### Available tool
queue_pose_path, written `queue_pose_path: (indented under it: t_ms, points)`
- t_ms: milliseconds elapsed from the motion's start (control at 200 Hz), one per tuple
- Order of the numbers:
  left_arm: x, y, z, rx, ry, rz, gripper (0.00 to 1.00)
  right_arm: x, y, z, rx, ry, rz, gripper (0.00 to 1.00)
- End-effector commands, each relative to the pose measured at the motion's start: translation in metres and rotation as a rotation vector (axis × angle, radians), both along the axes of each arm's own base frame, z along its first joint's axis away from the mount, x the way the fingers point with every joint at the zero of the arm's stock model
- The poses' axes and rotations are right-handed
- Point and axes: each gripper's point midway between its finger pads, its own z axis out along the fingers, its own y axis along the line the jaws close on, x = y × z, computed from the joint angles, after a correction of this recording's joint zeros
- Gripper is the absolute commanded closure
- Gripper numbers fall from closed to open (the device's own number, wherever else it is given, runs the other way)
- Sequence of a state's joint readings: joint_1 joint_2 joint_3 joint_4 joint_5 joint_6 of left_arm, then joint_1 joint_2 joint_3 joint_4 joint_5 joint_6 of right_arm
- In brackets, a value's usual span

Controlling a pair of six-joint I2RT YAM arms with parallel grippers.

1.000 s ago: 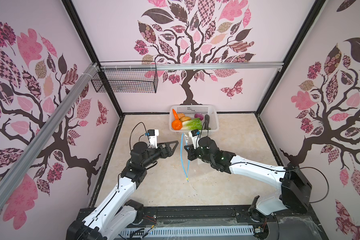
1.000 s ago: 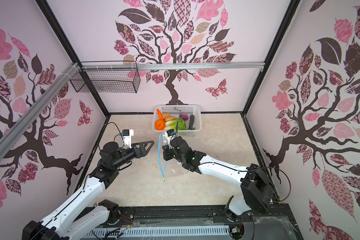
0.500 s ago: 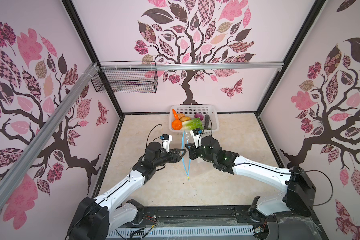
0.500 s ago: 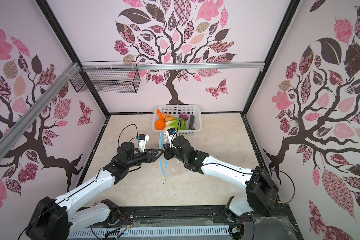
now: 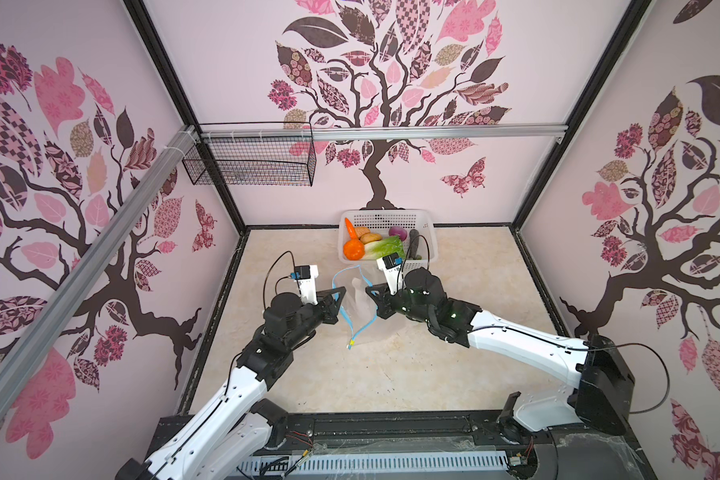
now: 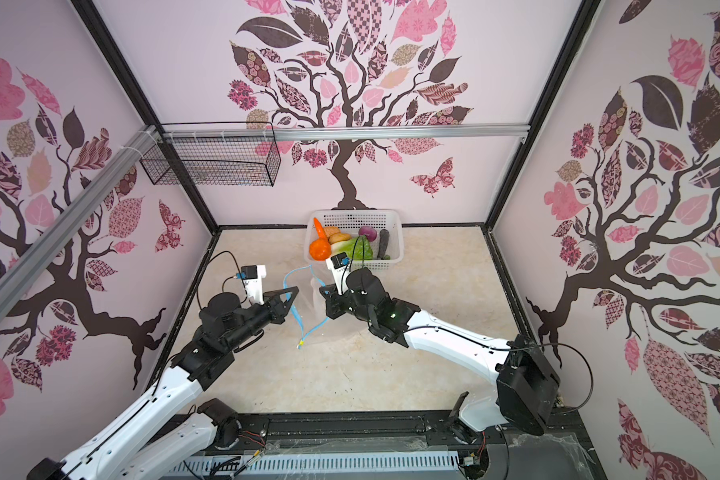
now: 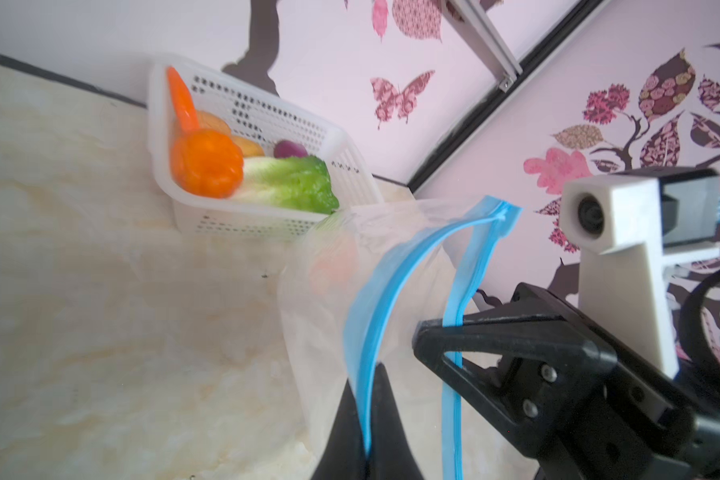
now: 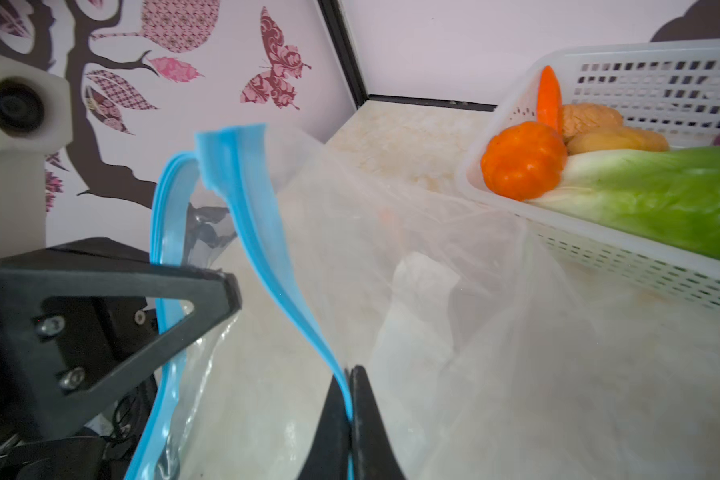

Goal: Place the food in the zip-top bag and seal the zipper
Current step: 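Lift the bag mouth with the left gripper while the right gripper releases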

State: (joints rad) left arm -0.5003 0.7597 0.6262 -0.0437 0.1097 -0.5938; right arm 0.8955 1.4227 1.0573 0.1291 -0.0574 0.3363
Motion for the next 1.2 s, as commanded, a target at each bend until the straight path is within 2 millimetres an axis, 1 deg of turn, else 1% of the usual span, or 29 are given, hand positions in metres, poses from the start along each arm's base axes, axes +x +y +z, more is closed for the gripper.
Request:
queue_pose_path:
  t_ms: [0, 75, 115, 200, 235, 280, 340, 390, 450, 595, 645, 710, 800, 895, 965, 1040, 1070, 1110, 1190]
  points:
    - [-0.003, 0.034, 0.039, 0.026, -0.097, 0.160, 1.00, -0.007, 0.029, 0.028, 0.073, -0.010, 0.129, 1.00]
    - [-0.009, 0.044, 0.055, 0.014, -0.121, 0.193, 1.00, -0.010, 0.043, 0.037, 0.110, 0.003, 0.189, 1.00]
    - [-0.011, 0.045, 0.060, 0.008, -0.120, 0.196, 1.00, -0.012, 0.051, 0.038, 0.130, 0.016, 0.220, 1.00]
    - [-0.013, 0.039, 0.067, -0.005, -0.104, 0.162, 1.00, -0.017, 0.064, 0.043, 0.170, 0.047, 0.286, 1.00]
    - [-0.012, 0.035, 0.067, -0.007, -0.095, 0.145, 1.00, -0.018, 0.068, 0.042, 0.179, 0.062, 0.301, 1.00]
    - [-0.010, 0.031, 0.064, -0.001, -0.078, 0.133, 1.00, -0.016, 0.071, 0.035, 0.182, 0.087, 0.298, 1.00]
    - [-0.004, 0.027, 0.051, 0.030, -0.035, 0.129, 1.00, -0.011, 0.071, 0.022, 0.170, 0.118, 0.273, 1.00]
    - [0.002, 0.023, 0.040, 0.058, -0.001, 0.123, 1.00, -0.003, 0.066, 0.007, 0.158, 0.153, 0.236, 1.00]
    - [0.009, 0.019, 0.023, 0.090, 0.040, 0.120, 1.00, 0.010, 0.056, -0.014, 0.147, 0.199, 0.171, 1.00]
    - [0.024, 0.001, -0.026, 0.161, 0.163, 0.067, 1.00, 0.045, 0.015, -0.062, 0.149, 0.312, -0.002, 1.00]
    - [0.026, -0.007, -0.039, 0.163, 0.201, 0.032, 1.00, 0.051, 0.004, -0.072, 0.157, 0.330, -0.033, 1.00]
    - [0.026, -0.015, -0.051, 0.160, 0.236, -0.004, 1.00, 0.057, -0.008, -0.084, 0.142, 0.340, -0.071, 1.00]
    - [0.026, -0.019, -0.059, 0.174, 0.262, -0.025, 1.00, 0.065, -0.024, -0.098, 0.071, 0.310, -0.130, 1.00]
    - [0.028, -0.019, -0.061, 0.186, 0.265, -0.025, 1.00, 0.075, -0.040, -0.110, -0.026, 0.257, -0.206, 1.00]
    - [0.029, -0.022, -0.059, 0.181, 0.261, -0.033, 1.00, 0.079, -0.042, -0.113, -0.065, 0.239, -0.220, 1.00]
    - [0.032, -0.024, -0.060, 0.180, 0.263, -0.036, 1.00, 0.079, -0.037, -0.106, -0.065, 0.232, -0.190, 1.00]
    - [0.034, -0.025, -0.059, 0.177, 0.261, -0.036, 1.00, 0.078, -0.034, -0.100, -0.054, 0.228, -0.171, 0.94]
    - [0.035, -0.026, -0.061, 0.176, 0.264, -0.037, 1.00, 0.076, -0.030, -0.092, -0.036, 0.221, -0.147, 0.84]
    - [0.039, -0.028, -0.063, 0.167, 0.260, -0.032, 1.00, 0.074, -0.026, -0.073, 0.000, 0.197, -0.122, 0.60]
